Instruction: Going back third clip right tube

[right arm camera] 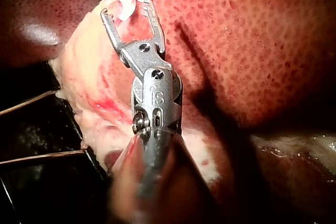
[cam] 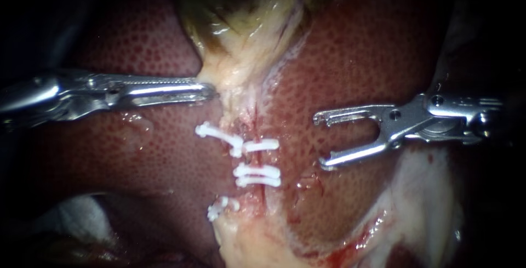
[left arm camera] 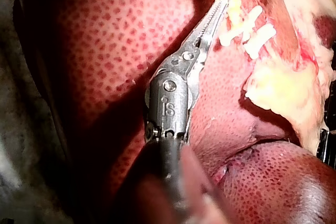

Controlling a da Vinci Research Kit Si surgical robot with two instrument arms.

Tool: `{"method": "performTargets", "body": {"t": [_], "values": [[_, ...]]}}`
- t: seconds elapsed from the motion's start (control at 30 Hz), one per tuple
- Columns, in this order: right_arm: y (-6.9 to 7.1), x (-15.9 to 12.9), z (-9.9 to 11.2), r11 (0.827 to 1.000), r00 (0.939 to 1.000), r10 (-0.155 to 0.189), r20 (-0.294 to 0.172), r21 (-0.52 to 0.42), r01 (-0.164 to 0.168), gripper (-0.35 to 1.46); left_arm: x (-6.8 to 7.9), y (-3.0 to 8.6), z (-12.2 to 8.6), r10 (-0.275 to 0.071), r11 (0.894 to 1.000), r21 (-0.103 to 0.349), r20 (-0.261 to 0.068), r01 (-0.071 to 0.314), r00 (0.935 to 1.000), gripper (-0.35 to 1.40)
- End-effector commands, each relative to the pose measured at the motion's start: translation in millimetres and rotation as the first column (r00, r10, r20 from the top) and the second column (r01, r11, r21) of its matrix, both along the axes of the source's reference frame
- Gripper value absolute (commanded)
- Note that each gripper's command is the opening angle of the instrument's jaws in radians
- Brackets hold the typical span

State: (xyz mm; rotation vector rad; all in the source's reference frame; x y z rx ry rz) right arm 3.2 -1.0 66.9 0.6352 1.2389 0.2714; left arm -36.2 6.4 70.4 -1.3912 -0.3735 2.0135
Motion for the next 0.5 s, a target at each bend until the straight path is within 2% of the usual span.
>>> {"method": "performTargets", "body": {"t": [0.03, 0.5], "values": [[0.0, 0.0, 0.0, 1.000, 1.0000, 0.000, 0.000, 0.000, 0.000, 0.50, -0.2, -0.1, 0.1, 0.005, 1.000, 0.001, -0.003, -0.005, 1.0000, -0.35], [0.0, 0.1, -0.1, 1.000, 1.0000, 0.000, 0.000, 0.000, 0.000, 0.50, -0.3, -0.1, 0.3, 0.009, 1.000, 0.000, 0.000, -0.009, 1.0000, -0.35]]}}
